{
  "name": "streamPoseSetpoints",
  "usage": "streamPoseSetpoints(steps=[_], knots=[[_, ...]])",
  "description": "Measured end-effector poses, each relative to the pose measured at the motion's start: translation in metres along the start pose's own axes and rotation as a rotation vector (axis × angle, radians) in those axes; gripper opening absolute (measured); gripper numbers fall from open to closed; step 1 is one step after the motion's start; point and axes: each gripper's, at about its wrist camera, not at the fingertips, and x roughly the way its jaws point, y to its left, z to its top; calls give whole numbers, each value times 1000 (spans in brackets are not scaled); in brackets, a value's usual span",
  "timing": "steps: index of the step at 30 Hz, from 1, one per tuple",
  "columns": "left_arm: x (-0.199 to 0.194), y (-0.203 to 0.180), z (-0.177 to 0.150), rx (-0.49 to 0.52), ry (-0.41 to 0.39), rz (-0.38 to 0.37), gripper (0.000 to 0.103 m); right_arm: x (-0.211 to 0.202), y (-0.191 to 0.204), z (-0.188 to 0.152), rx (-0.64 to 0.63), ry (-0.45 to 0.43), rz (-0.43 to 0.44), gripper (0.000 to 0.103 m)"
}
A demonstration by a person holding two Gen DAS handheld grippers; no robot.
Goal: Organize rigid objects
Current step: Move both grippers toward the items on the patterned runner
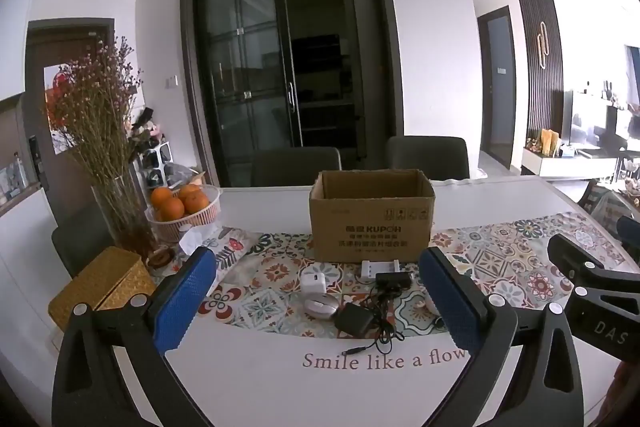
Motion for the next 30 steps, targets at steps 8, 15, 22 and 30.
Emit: streamPoseSetpoints(steps=[8, 15, 22, 30], knots=[[0, 0, 0, 2, 2, 1, 103, 1, -1, -1, 1, 1, 2, 103], [1, -3, -2, 2, 6, 0, 103, 0, 0, -1, 1, 7, 5, 103], [8, -5, -6, 6, 8, -7, 103, 1, 0, -1, 0, 9, 5, 103], [11, -2, -4, 19, 34, -13, 103, 1, -1, -2, 0, 13, 5, 103]])
